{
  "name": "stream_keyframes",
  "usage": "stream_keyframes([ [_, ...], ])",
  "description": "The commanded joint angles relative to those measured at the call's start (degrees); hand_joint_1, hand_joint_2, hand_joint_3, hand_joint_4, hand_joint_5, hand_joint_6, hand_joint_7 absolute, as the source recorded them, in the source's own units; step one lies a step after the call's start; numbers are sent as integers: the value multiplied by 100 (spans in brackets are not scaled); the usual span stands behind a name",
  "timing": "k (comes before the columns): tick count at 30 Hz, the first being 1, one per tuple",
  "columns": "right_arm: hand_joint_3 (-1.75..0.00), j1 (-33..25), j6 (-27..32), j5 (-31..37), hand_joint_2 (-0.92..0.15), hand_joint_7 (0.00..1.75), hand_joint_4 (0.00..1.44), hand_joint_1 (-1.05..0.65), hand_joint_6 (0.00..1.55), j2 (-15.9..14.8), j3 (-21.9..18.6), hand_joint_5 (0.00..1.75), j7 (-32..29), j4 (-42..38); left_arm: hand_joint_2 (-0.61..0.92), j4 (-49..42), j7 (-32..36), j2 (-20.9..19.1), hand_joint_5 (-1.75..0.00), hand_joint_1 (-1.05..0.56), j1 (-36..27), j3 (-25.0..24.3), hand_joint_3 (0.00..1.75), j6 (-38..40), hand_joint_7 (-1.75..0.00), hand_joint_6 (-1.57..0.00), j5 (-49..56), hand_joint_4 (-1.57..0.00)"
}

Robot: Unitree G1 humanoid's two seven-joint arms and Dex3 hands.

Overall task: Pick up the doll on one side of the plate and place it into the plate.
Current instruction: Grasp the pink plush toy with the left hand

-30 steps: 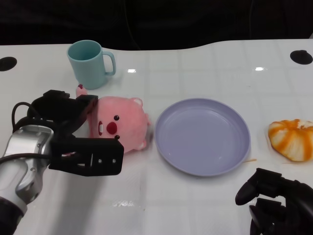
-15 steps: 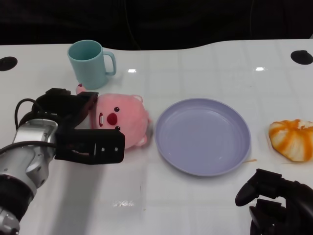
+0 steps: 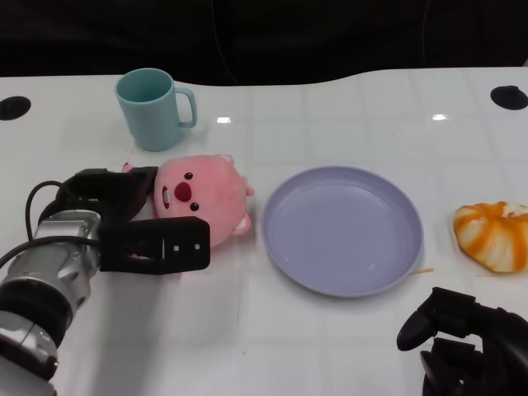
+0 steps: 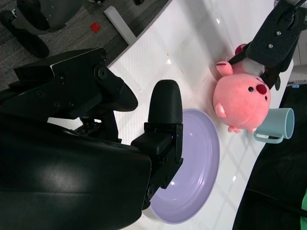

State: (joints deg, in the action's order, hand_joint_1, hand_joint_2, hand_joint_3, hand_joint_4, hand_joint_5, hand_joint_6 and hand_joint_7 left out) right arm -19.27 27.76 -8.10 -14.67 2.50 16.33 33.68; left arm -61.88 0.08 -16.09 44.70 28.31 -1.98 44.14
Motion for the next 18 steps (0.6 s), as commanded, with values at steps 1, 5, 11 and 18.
stream_keyframes([
  [1,-105,-30,-42,29,-71,149,62,-4,52,-95,-9,175,19,53,85,-337,20,121,-10,-51,-101,0,0,-32,-2,-22,-175,-26],
  [5,-106,-25,-35,34,-70,149,62,-5,52,-99,-1,175,19,52,86,-579,439,212,-11,-34,-112,-40,1,-49,-4,-33,-305,-35],
  [11,-107,-27,1,1,-69,149,62,-5,52,-71,-3,175,7,74,92,-826,1314,185,-134,-20,-169,29,16,-519,-27,-112,-309,-76],
  [18,-109,-37,-6,19,-68,149,63,-4,53,-93,-12,175,6,103,92,-936,1747,141,-174,-22,-197,190,31,-765,-166,-64,-244,-79],
])
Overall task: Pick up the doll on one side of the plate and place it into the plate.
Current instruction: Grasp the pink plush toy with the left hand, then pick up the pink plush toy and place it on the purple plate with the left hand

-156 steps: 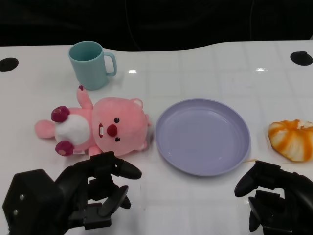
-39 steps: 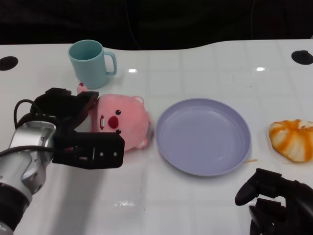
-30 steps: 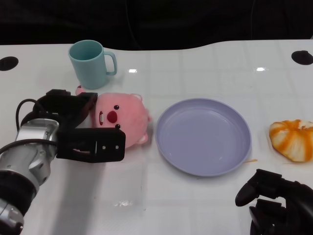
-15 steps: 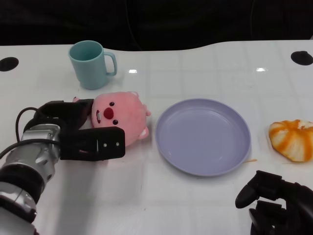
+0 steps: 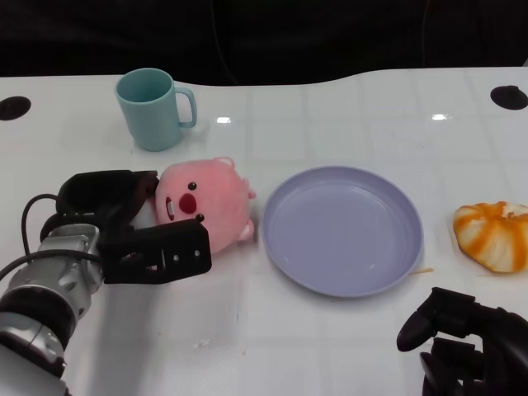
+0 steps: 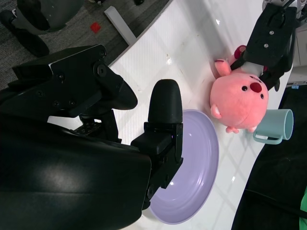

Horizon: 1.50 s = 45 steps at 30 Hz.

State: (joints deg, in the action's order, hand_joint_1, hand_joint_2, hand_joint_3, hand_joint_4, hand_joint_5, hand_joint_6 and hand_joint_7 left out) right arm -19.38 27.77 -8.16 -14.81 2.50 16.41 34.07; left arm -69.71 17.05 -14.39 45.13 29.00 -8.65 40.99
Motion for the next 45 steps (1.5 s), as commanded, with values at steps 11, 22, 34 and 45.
stream_keyframes([
  [11,-111,-25,-38,9,-68,149,62,-3,52,-87,-33,175,22,42,92,-188,638,-85,-175,-24,-292,221,36,-255,-175,-54,55,-79],
  [22,-108,-35,-40,4,-70,148,61,-3,52,-70,-43,175,3,-7,88,-152,796,-187,-175,-23,-269,202,20,-122,-175,-55,-2,-79],
  [34,-104,13,-1,0,-72,148,61,-2,51,-37,2,175,-35,31,90,380,858,-670,-175,-19,-259,163,14,-338,-175,-59,85,-79],
  [45,-104,48,10,9,-72,148,60,-3,51,-47,39,175,-28,-29,91,1027,931,-689,-175,-20,-289,-338,12,-821,-175,-65,-317,-86],
])
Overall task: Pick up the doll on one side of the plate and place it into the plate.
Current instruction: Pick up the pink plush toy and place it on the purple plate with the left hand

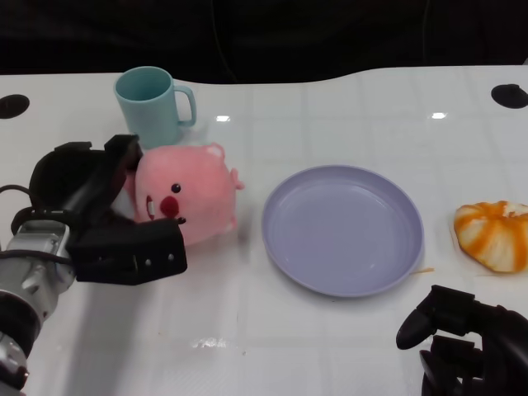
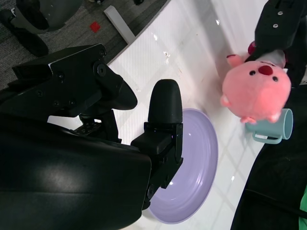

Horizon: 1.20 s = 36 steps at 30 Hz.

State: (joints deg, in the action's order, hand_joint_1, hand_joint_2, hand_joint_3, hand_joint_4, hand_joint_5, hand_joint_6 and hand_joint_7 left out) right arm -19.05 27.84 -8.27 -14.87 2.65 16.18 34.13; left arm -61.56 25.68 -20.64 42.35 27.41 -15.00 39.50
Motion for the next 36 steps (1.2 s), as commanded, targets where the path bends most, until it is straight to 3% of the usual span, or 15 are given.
stream_keyframes([
  [1,-104,23,0,30,-72,148,60,-3,51,-44,33,175,-6,-43,90,262,75,-64,-175,-19,-15,-205,12,-231,-175,-66,-184,-87],
  [8,-104,67,140,36,-71,148,61,-2,51,-20,63,175,-94,3,86,738,-127,-24,-175,-11,12,-320,18,-212,-175,-69,-224,-87],
  [10,-104,19,33,60,-71,148,61,-1,51,-67,55,175,-69,-12,63,891,-180,1,-175,-11,6,-314,68,-145,-175,-69,-202,-88],
  [11,-104,-13,-33,74,-71,147,60,-1,51,-94,45,175,-50,-23,56,974,-235,29,-175,-12,-6,-329,84,-117,-175,-68,-228,-88],
  [13,-102,-67,-109,71,-72,147,60,-1,51,-132,10,175,-12,-30,54,1146,-331,96,-175,-13,-48,-362,93,-68,-175,-68,-279,-88],
  [25,-103,-197,-211,-212,-72,147,65,-1,54,-109,-262,175,180,-85,47,1851,-622,613,-175,-18,-87,-309,115,73,-175,-74,-216,-95],
  [29,-104,-218,-181,-179,-71,147,65,-1,54,-102,-248,175,175,-38,45,1877,-725,779,-175,-17,-16,-256,113,144,-175,-73,-162,-95],
  [33,-105,-233,-261,-105,-71,147,64,-3,54,-129,-209,175,193,-56,49,1895,-893,981,-175,-18,61,-177,95,323,-172,-75,-92,-93],
  [36,-104,-228,-242,-117,-70,147,63,-4,54,-109,-195,175,187,-41,51,1826,-862,1168,-175,-19,130,-108,105,348,-174,-75,-58,-94],
])
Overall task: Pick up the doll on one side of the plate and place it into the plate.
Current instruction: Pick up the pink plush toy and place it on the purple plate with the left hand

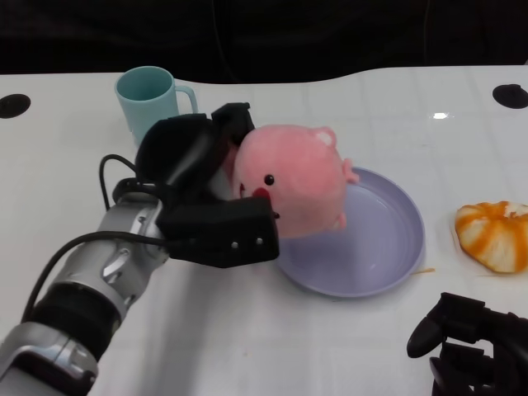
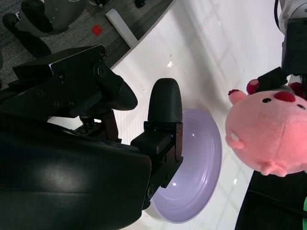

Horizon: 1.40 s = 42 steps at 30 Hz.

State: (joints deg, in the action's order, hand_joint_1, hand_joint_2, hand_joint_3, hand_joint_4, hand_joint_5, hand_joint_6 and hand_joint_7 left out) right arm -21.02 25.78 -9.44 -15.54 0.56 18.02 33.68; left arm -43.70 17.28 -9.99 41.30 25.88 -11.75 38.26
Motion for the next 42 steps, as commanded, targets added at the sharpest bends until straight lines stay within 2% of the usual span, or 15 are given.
stream_keyframes([
  [1,-104,-31,-23,-3,-70,147,63,-4,54,-39,21,175,0,15,50,5,-26,167,-175,-19,264,65,106,36,-174,-75,71,-94],
  [6,-106,-25,45,7,-70,147,63,-3,54,-39,65,175,-32,56,50,-184,-109,494,-175,-21,447,179,109,214,-175,-73,109,-94],
  [12,-108,-25,64,8,-69,147,64,-4,54,-46,101,175,-70,88,57,-614,-69,879,-175,-21,770,296,100,263,-175,-71,161,-93],
  [17,-109,-35,22,16,-69,147,63,-4,54,-46,137,175,-80,93,55,-951,-68,1169,-175,-22,1049,295,107,385,-175,-73,133,-94],
  [21,-109,-43,25,49,-69,146,64,-4,54,-52,166,175,-99,122,55,-1198,-97,1344,-175,-23,1249,345,107,588,-175,-69,181,-92],
  [25,-110,-51,46,44,-68,147,64,-5,54,-31,176,175,-120,153,61,-1488,-31,1539,-175,-25,1408,390,93,797,-175,-65,182,-89],
  [30,-111,-67,105,57,-67,147,64,-6,54,-23,209,175,-172,214,68,-1755,-143,1728,-175,-25,1538,401,84,1148,-174,-60,153,-86],
  [33,-112,-77,108,68,-67,147,62,-6,54,-13,223,175,-203,245,74,-1896,-133,1773,-175,-24,1561,385,71,1121,-166,-61,106,-84],
  [35,-112,-81,140,59,-66,147,62,-6,54,-4,226,175,-223,271,77,-1938,-194,1787,-175,-24,1560,329,57,1077,-155,-63,23,-82],
  [36,-112,-82,151,55,-66,147,62,-6,54,-2,227,175,-230,284,78,-1946,-244,1786,-175,-24,1561,314,48,1073,-136,-68,-9,-80],
  [37,-112,-83,157,51,-66,147,62,-7,54,0,227,175,-235,292,82,-1950,-285,1783,-162,-27,1562,309,31,1073,-98,-79,-39,-78],
  [39,-112,-81,186,40,-66,148,62,-7,54,-5,223,175,-238,315,88,-1963,-376,1776,-148,-26,1566,292,13,1048,-57,-92,-117,-79],
  [40,-112,-80,205,34,-66,148,62,-8,54,-4,220,175,-245,326,90,-1962,-441,1762,-144,-25,1569,295,9,1026,-44,-95,-146,-79],
  [42,-112,-84,218,25,-66,148,62,-8,54,7,211,175,-254,338,92,-1952,-596,1732,-144,-27,1587,341,7,1035,-25,-87,-138,-71],
])
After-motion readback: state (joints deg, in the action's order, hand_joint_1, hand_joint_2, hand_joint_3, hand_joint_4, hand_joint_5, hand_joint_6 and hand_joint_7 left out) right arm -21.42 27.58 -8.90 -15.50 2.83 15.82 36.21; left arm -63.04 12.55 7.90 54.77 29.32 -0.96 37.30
